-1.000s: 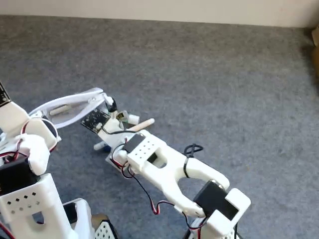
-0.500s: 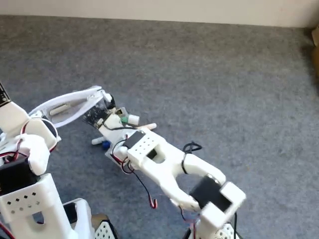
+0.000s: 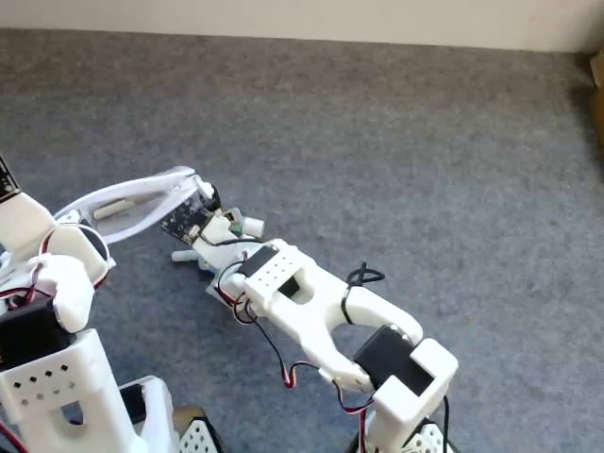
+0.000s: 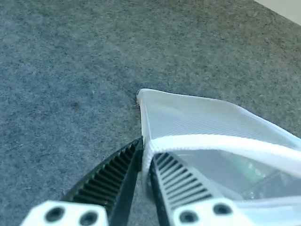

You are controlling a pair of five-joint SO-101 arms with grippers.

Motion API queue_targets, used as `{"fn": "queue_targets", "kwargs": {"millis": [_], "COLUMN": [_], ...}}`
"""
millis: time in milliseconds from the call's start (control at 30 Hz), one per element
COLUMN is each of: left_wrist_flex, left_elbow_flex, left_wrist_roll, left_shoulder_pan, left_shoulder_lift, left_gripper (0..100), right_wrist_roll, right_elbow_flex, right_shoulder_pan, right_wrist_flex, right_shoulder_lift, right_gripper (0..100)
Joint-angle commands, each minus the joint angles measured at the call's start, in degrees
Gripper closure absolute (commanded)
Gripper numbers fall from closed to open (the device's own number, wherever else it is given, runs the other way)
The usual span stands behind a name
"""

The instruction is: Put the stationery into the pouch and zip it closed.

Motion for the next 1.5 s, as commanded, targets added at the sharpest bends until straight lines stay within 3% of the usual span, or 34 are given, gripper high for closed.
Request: {"fn": "queue_targets", "kwargs": {"millis": [0, 133, 267, 367, 867, 1133, 1467], "left_wrist_flex": [-1.4, -1.4, -1.4, -1.4, -1.4, -1.4, -1.4], "left_elbow_flex": [-0.7, -0.7, -0.7, -0.7, -0.6, -0.6, -0.7], "left_wrist_roll": [0.4, 0.4, 0.4, 0.4, 0.4, 0.4, 0.3], "left_shoulder_pan": [-0.4, -0.4, -0.4, -0.4, -0.4, -0.3, -0.1], "left_shoulder_lift": [0.0, 0.0, 0.0, 0.0, 0.0, 0.0, 0.0], "left_gripper": [99, 99, 99, 99, 99, 99, 99], "right_wrist_roll": [0.9, 1.0, 7.1, 7.7, 7.7, 0.7, 0.4], "right_elbow_flex": [-1.2, -1.3, -1.3, -1.3, -1.1, -1.2, -0.6], "right_shoulder_pan": [-1.3, -4.1, -7.2, -9.0, -12.6, -13.6, -13.0], "right_wrist_flex": [8.4, 16.4, 21.1, 24.1, 28.3, 32.0, 36.8], "right_shoulder_lift": [-0.7, -0.7, -0.7, -0.4, -0.8, -1.3, -20.8], "right_gripper": [99.3, 99.4, 99.2, 99.1, 99.4, 99.4, 99.4]}}
